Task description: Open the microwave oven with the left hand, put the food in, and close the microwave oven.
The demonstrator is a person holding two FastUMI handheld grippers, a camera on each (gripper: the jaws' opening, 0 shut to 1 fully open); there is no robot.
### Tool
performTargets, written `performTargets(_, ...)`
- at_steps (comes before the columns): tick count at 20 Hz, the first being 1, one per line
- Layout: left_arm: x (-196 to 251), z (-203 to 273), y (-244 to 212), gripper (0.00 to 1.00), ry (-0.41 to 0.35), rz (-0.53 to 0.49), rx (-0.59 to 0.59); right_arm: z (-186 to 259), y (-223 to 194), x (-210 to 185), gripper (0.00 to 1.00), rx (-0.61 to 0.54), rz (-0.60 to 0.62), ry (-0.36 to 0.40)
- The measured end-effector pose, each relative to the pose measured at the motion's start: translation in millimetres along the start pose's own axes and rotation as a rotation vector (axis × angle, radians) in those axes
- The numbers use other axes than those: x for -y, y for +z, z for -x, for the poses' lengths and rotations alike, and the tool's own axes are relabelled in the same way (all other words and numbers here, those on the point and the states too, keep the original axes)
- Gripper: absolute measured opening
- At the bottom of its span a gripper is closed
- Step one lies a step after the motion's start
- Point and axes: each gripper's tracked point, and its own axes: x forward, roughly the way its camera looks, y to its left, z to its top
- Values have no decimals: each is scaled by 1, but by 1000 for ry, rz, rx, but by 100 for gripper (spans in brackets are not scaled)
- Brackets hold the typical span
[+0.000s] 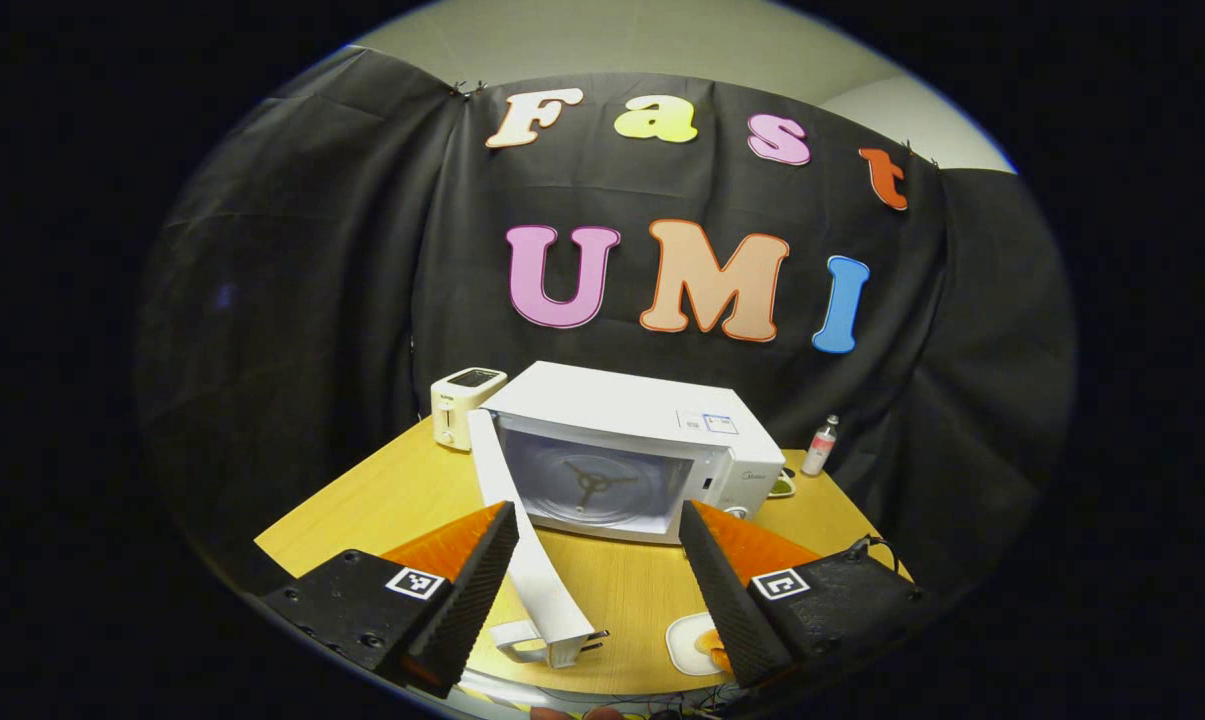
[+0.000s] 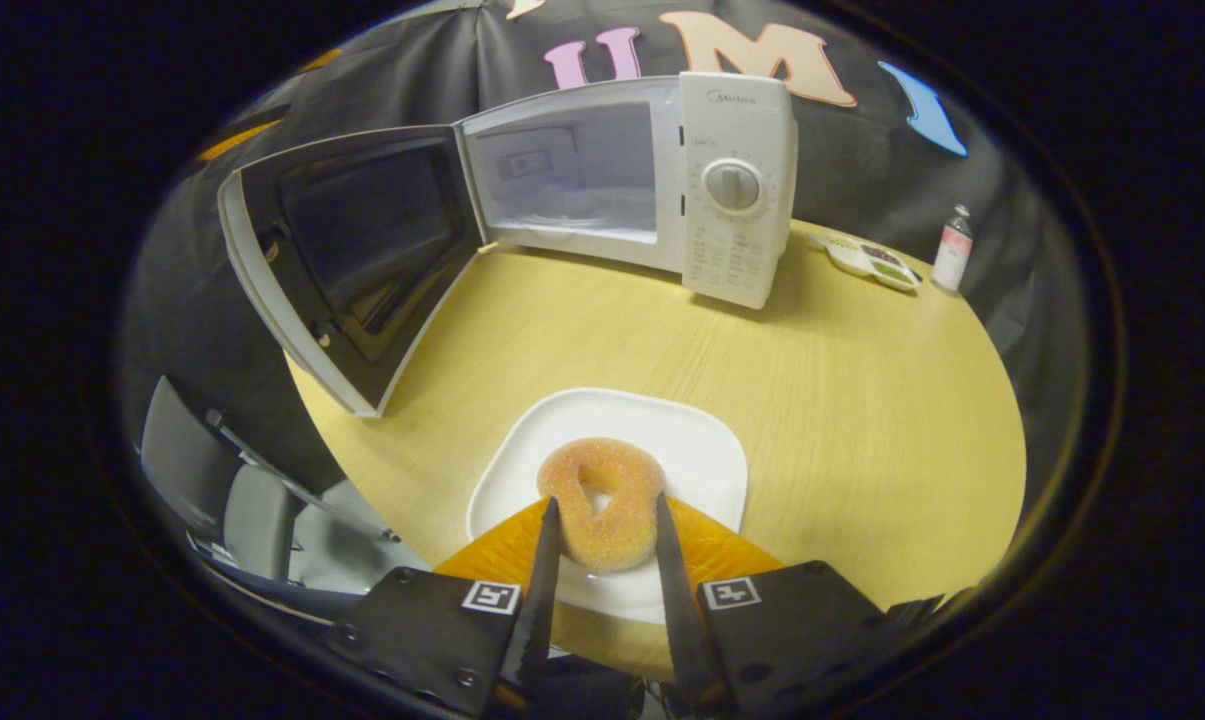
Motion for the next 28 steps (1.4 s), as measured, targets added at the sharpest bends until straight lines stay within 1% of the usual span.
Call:
performTargets(3,-9,3,4,96,12,7,15,7,14,-2,52,28,-6,-6)
performTargets(9,-22,8,8,96,20,10,34,14,67,-7,51,112,-10,-11)
performTargets(10,-24,9,10,96,19,12,42,15,78,-10,51,129,-17,-7)
performTargets(11,-28,10,13,96,27,13,50,17,90,-13,44,147,-28,-3)
performTargets(13,-34,13,23,96,37,9,88,16,113,-21,44,180,-56,10)
performTargets(16,-42,17,28,96,33,-19,99,6,143,-33,44,217,-102,25)
performTargets(19,-51,21,29,96,27,-39,97,-10,169,-46,44,236,-177,39)
performTargets(23,-64,28,28,96,12,-43,89,-40,202,-67,44,260,-315,47)
performTargets(24,-68,30,28,94,11,-46,86,-49,208,-72,44,260,-353,46)
performTargets(25,-73,32,29,96,11,-47,86,-57,214,-75,44,264,-387,43)
performTargets(28,-87,38,27,96,13,-46,78,-79,233,-82,44,282,-470,27)
